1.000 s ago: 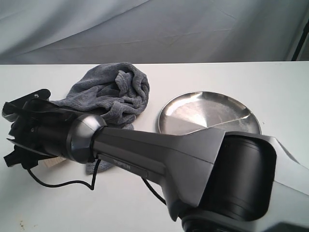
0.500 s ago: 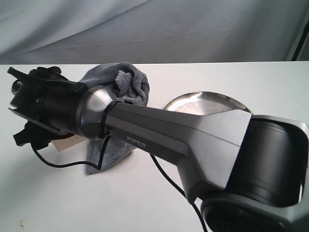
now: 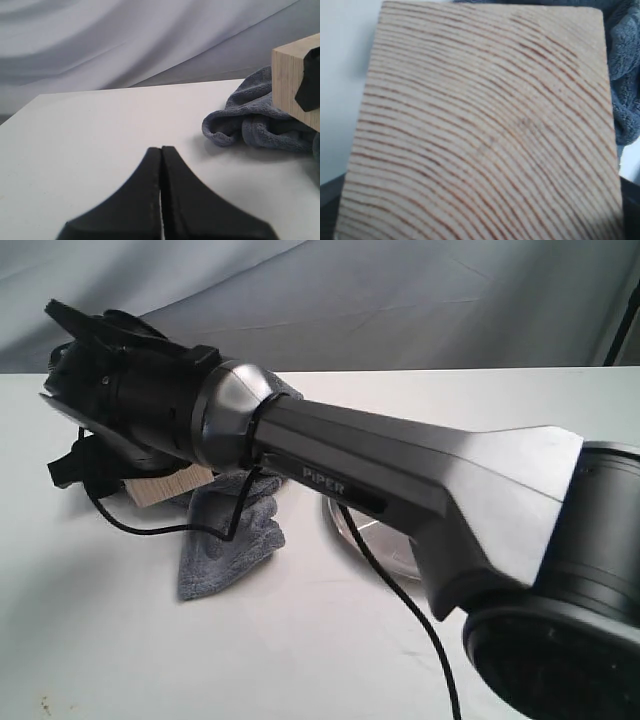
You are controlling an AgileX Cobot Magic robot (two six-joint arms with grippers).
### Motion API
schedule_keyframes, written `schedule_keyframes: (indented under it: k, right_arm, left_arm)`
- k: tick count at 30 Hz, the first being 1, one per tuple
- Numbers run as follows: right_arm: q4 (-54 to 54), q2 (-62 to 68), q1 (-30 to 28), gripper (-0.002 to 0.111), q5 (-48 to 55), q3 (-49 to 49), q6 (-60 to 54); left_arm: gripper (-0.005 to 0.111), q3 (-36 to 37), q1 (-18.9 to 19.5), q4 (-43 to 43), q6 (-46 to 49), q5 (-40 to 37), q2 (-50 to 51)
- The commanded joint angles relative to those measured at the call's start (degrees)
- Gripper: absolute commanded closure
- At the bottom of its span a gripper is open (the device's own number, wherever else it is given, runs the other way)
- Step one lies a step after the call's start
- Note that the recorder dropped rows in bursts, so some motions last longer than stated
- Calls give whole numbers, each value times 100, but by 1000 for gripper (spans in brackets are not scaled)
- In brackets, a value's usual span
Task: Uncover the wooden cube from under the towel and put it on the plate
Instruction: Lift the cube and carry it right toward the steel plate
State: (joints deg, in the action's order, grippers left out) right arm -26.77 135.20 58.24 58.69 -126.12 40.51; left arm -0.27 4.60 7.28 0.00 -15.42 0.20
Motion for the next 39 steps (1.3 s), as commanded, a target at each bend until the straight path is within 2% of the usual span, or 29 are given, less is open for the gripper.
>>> schedule_keyframes:
  k: [1, 18, 26, 39]
  right_arm:
    - [-265, -264, -91, 62, 46, -29, -27]
    - [-83, -640, -784, 62, 686, -29, -248]
    - [-119, -712, -1099, 70, 906, -29, -190]
    - [-477, -792, -1753, 74, 1127, -29, -342]
  left_arm:
    - [107, 27, -17, -65, 0, 10, -20]
    - [107, 27, -17, -65, 0, 10, -20]
    - [107, 27, -17, -65, 0, 10, -20]
    - [107, 27, -17, -65, 0, 10, -20]
